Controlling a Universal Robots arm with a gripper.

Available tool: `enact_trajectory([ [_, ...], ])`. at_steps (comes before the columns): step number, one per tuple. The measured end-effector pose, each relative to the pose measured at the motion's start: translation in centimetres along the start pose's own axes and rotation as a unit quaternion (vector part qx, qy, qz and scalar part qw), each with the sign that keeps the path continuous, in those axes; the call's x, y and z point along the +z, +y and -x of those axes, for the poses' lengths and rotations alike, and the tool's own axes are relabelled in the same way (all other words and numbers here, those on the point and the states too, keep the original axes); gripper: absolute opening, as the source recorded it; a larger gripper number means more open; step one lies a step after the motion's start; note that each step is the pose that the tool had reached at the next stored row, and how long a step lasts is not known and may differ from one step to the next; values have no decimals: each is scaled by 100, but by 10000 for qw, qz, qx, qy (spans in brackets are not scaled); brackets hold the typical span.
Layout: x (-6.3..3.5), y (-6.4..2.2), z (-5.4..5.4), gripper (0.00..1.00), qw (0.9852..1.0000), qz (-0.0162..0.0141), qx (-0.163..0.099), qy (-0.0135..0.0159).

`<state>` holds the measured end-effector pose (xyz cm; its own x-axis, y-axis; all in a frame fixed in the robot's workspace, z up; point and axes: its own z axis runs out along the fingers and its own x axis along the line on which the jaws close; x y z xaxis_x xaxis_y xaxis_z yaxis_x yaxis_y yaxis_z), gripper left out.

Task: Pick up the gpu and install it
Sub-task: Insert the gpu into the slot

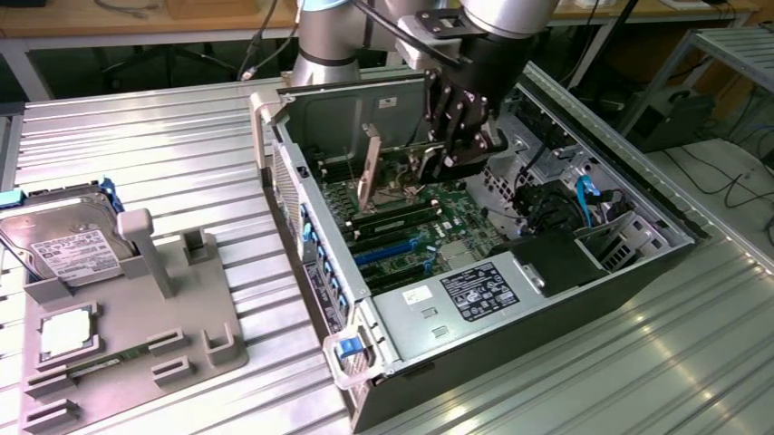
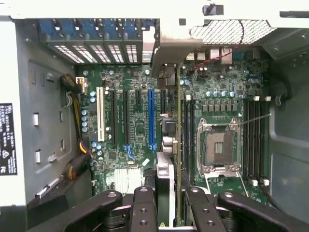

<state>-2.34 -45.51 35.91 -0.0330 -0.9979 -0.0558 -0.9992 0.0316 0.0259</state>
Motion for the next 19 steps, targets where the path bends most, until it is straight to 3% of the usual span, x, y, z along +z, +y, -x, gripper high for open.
enact_trajectory([
  [7,137,123,-19,28,10000,-2,26,-1],
  [14,271,138,-148,28,10000,-3,29,-2],
  [19,329,179,-131,28,10000,-76,-12,-2],
])
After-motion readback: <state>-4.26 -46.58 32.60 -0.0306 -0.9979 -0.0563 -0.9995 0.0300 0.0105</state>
